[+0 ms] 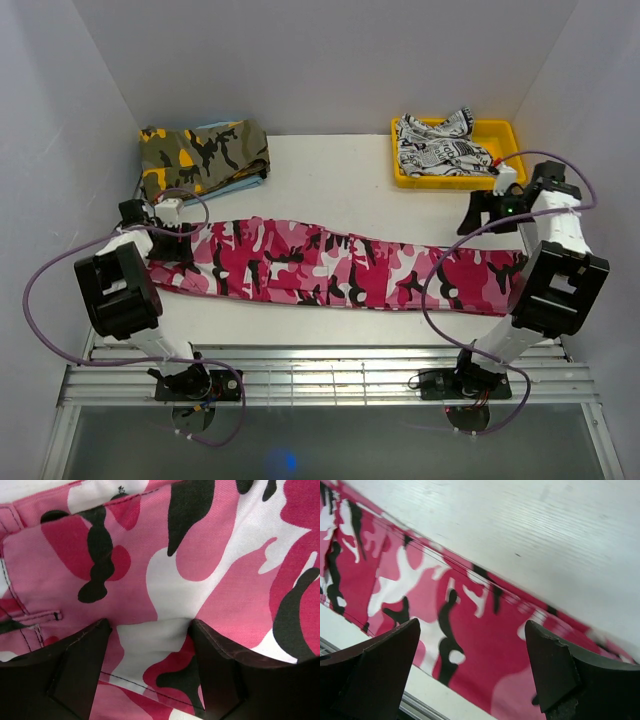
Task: Fold and stack the trousers
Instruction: Fold the trousers
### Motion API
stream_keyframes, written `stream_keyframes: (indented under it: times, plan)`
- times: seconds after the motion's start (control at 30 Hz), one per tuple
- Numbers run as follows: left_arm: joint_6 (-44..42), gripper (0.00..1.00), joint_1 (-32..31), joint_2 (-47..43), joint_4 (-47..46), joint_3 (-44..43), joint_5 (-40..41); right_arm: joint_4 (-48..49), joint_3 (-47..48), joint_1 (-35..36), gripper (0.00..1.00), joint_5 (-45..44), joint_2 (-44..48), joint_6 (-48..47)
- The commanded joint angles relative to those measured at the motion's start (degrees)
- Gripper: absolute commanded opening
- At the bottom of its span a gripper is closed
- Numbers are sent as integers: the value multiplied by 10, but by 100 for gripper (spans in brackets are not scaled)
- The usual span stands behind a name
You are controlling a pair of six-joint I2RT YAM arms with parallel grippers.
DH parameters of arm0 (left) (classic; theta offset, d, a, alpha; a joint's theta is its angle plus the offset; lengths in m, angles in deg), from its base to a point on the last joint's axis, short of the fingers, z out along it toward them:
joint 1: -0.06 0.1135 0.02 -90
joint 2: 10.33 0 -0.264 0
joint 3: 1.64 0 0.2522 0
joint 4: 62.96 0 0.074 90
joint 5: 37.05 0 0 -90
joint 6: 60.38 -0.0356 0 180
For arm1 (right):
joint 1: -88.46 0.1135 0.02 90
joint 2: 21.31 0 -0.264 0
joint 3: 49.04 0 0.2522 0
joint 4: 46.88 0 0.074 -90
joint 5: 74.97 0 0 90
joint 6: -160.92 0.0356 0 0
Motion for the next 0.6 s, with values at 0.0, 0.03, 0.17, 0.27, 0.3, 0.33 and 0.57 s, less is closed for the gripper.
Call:
stream_keyframes:
  times: [0.0,0.03,0.17,0.27,0.3,0.33,0.57]
  plan:
    - [-22,78,28,-16,49,53,48,-87,32,-73,90,21,16,-50]
    - [-25,77,31,-22,48,60,60,-91,32,-86,92,2,18,-50]
    - [-30,78,39,-44,67,65,56,-105,21,-142,97,-90,33,-64]
    - [-27,86,39,-58,92,52,19,-106,-4,-177,99,-129,37,-98]
    - [-26,91,40,-65,97,48,8,-101,-10,-197,100,-135,34,-105]
    - [-27,98,39,-69,100,42,0,-95,-24,-205,100,-148,31,-109]
    - [-29,98,39,-112,131,13,-54,-51,-66,-265,93,-158,-31,-133]
